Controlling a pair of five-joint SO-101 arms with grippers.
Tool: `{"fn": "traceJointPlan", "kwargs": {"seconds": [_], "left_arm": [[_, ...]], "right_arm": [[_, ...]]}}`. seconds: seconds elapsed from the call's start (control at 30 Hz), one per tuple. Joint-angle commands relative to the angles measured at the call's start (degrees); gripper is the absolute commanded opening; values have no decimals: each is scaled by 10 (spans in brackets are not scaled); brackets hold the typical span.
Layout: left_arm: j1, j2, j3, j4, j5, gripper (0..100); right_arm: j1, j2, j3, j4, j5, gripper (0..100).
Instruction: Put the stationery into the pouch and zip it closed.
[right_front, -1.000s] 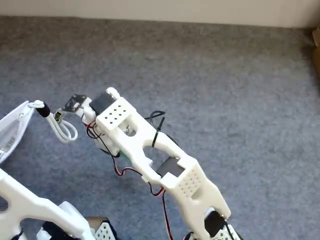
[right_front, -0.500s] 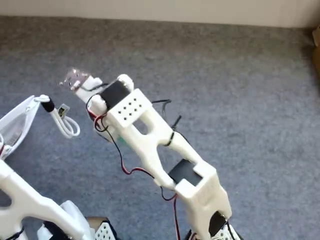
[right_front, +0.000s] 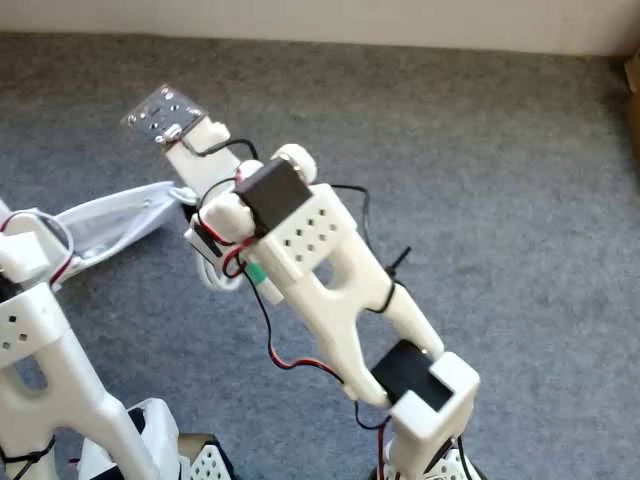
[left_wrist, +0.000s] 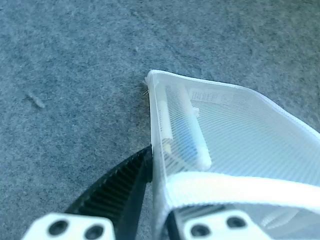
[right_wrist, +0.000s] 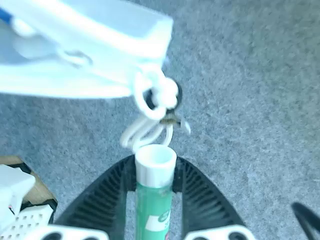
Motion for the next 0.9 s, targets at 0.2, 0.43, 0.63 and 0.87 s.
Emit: {"fn": "traceJointPlan", "kwargs": {"seconds": [0.2, 0.43, 0.63, 0.87], "left_arm": [[58, -5, -9, -8, 5, 7], [58, -5, 14, -11, 5, 7], [58, -5, 14, -10, 5, 7], [57, -5, 14, -8, 5, 7]], "right_arm": [[7, -141, -33, -55, -67, 4], [-52, -173, -29, -81, -122, 4], [-109, -174, -29, -86, -171, 4], [-136, -175, -32, -73, -159, 4]]}}
